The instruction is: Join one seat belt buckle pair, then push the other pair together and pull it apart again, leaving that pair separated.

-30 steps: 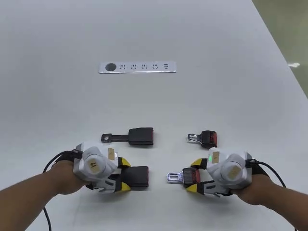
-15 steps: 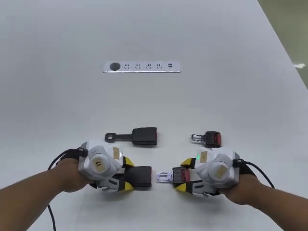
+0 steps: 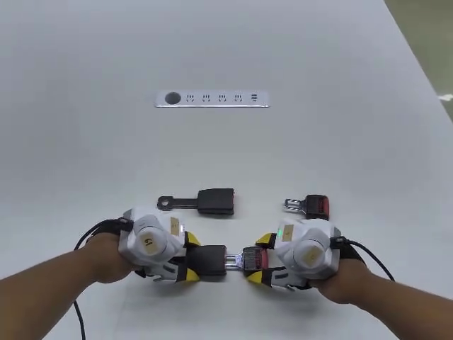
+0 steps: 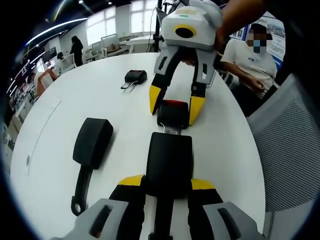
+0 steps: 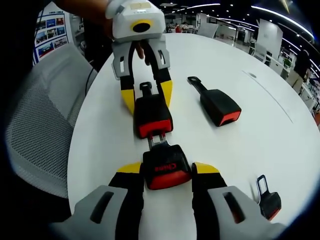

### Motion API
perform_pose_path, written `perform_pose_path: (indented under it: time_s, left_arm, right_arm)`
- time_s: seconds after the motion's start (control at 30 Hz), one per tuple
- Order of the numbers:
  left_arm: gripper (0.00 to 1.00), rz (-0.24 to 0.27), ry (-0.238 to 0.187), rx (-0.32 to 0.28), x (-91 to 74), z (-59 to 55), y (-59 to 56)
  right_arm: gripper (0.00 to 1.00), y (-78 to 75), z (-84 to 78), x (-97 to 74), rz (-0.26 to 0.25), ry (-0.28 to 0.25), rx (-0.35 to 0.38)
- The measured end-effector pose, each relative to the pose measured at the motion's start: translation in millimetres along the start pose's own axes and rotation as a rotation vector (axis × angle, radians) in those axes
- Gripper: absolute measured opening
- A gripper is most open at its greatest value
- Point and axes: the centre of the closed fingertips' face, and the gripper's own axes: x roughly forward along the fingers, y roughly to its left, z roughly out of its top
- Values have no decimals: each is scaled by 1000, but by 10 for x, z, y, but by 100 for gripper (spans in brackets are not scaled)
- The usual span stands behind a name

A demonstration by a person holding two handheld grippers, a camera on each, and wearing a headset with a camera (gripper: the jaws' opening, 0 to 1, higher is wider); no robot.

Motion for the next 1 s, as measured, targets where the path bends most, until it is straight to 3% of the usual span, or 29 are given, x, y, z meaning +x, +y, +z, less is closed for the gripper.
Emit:
perform_pose_path:
  time_s: [0.27,0.77,0.83,0.87,0.9,1.0]
  left_arm:
    - [33,3,0,5,7,4,-4]
    - [32,-18,19,17,0,26,3]
    - [32,-20,23,23,-5,24,13]
    - [32,-32,37,39,-19,-5,8]
    - [32,-28,24,25,-11,11,5]
    - [32,-31,22,30,-3,-3,-2]
  right_arm:
    - [36,-5,33,-15,-1,-12,-4]
    - [34,-17,145,114,-7,-20,26]
    - [34,2,196,174,-9,-10,21]
    - [34,24,78,130,-22,60,65]
    - [34,19,169,164,-11,8,15]
    - [34,60,199,141,-11,4,18]
